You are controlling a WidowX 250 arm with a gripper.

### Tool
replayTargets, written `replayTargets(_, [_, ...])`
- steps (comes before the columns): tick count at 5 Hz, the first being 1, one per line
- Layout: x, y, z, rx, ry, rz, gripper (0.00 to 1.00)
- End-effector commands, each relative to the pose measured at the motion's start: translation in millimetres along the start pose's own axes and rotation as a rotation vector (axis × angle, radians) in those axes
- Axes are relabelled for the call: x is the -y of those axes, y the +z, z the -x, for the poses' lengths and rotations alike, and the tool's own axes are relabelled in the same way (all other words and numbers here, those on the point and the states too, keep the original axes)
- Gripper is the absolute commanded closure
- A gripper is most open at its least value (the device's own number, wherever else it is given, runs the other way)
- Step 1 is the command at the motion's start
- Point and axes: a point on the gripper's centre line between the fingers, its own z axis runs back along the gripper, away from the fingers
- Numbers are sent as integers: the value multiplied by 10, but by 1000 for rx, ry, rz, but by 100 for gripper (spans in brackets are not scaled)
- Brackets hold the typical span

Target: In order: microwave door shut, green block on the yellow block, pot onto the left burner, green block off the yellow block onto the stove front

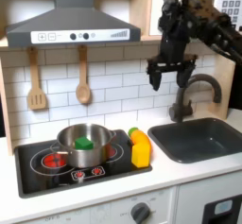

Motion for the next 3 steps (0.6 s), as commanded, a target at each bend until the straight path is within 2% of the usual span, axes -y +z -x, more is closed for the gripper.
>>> replayTargets(1, [-91,-13,125,3,28,-6,0])
replayTargets(2, [-160,-75,-7,28,58,-23,0])
replayTargets(3, [-252,-191,-149,36,118,-43,0])
